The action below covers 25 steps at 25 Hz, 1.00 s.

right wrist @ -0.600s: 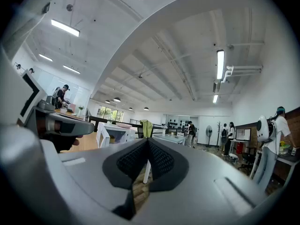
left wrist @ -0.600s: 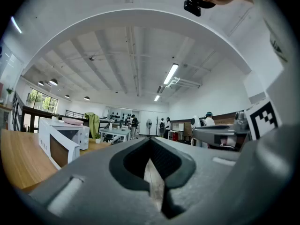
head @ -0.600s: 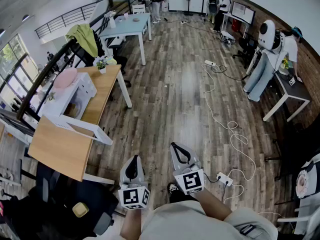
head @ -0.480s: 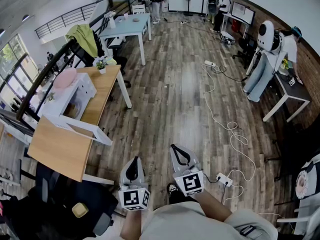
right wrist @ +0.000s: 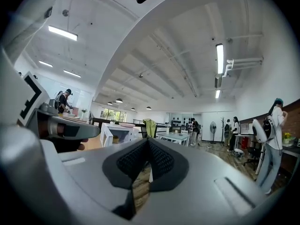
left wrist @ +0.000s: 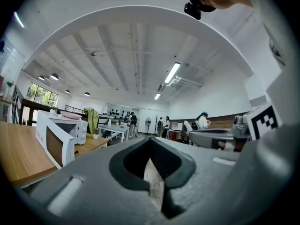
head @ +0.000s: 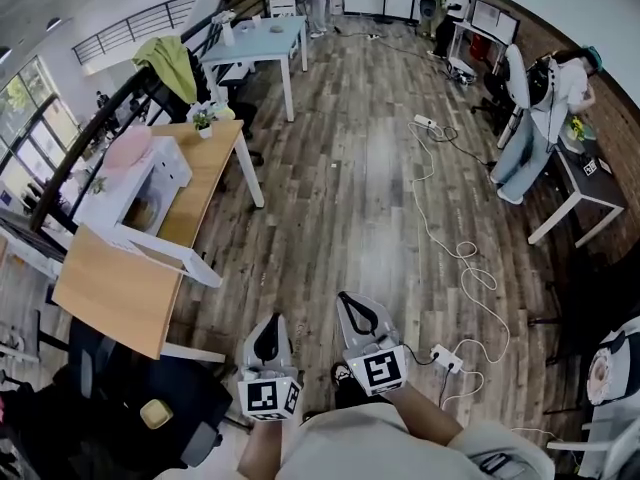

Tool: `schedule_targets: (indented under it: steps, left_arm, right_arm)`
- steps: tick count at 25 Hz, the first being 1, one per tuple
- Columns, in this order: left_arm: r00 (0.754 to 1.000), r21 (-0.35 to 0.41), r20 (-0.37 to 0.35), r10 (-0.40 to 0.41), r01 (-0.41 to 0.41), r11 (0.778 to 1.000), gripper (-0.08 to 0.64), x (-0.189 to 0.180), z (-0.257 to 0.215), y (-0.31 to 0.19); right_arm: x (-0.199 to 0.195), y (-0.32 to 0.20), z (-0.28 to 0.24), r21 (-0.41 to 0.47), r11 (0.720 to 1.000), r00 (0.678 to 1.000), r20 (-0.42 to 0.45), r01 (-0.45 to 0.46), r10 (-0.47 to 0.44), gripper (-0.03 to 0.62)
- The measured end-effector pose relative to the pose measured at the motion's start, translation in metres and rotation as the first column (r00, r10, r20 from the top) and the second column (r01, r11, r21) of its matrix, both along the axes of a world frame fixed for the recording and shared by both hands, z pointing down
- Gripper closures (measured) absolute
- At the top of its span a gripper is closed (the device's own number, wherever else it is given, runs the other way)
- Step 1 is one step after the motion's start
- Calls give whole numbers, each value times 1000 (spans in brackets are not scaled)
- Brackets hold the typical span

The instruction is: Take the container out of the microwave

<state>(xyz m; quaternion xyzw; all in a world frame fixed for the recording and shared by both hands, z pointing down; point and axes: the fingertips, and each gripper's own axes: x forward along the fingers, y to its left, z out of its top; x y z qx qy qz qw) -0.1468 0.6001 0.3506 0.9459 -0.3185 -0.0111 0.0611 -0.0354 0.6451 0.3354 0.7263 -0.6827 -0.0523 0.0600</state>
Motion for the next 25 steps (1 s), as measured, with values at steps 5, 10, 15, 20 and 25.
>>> schedule_targets:
  steps: [5, 10, 15, 20, 25]
  left_arm:
    - [1000, 1, 30, 1, -1, 1000, 555, 20, 4, -14]
    - [999, -1, 40, -37, 37, 999, 515, 39, 3, -37]
    - [996, 2, 57, -66, 66, 998, 516, 65, 3, -54]
    - [993, 1, 57, -102, 102, 995, 517, 86, 2, -69]
    - [988, -2, 75, -138, 138, 990, 517, 90, 4, -82]
  right_arm:
    - [14, -21, 2, -2, 1000, 1000, 6, 30, -30, 581]
    - [35, -43, 3, -4, 999, 999, 4, 49, -49, 581]
    - [59, -63, 7, -8, 997, 997, 27, 79, -79, 581]
    - [80, -82, 4, -10, 992, 992, 4, 122, -122, 581]
    - [92, -98, 6, -17, 989, 990, 9, 144, -144, 581]
